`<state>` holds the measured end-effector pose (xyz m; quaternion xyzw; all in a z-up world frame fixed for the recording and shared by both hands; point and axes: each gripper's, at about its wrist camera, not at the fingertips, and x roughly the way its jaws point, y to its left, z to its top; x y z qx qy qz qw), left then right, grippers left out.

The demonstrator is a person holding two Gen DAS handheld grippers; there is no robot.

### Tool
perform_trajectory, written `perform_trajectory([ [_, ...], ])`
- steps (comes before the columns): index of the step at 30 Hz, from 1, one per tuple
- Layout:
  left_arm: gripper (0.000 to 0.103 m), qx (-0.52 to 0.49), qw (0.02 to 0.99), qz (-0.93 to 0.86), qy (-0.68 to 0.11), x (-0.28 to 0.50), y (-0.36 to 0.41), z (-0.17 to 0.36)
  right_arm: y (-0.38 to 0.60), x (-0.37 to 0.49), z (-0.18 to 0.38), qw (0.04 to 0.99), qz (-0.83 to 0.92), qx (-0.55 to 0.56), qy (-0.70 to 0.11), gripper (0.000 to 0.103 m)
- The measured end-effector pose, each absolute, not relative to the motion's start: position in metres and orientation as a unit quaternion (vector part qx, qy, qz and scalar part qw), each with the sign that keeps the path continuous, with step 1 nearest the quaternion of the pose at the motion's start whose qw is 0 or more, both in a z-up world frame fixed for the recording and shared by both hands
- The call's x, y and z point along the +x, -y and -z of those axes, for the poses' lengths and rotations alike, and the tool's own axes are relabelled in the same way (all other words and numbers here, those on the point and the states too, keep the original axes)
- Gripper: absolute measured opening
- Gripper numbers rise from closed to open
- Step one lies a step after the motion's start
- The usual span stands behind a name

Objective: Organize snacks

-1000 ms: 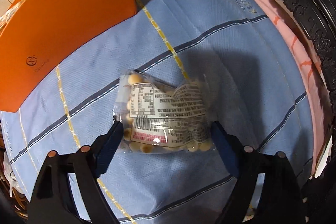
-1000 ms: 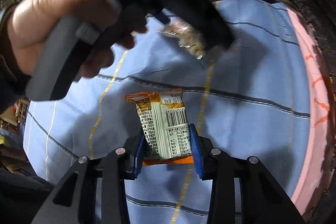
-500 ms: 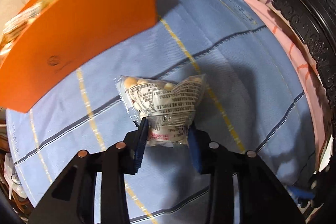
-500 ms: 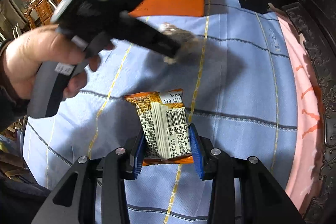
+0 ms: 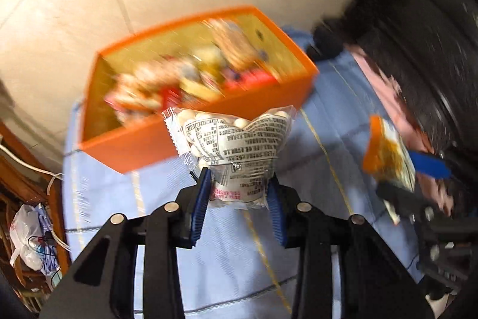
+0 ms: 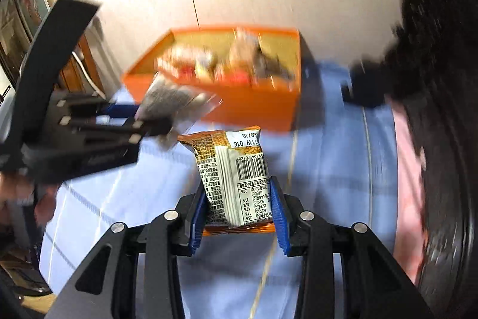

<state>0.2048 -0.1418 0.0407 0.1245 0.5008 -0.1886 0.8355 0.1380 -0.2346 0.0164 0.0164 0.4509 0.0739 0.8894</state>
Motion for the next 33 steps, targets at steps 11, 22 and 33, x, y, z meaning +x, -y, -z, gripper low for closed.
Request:
perform_trajectory([
  [11,0.036,0.077,0.862,0.128,-0.484,0.295,0.102,-0.080,0.216,0.270,-0.043,0.902,-0.067,0.021,-0.427,0.039],
  [22,0.037,0.079,0.853,0.108,-0.504,0.349,0.109,-0.034,0.214,0.330,0.007,0.891,-0.035,0.032,-0.451,0.040],
  [33,0.095,0.088,0.861,0.049,-0.498,0.362,0.097,-0.029,0.215,0.329,0.001,0.907,0.016,0.015,-0.420,0.084],
])
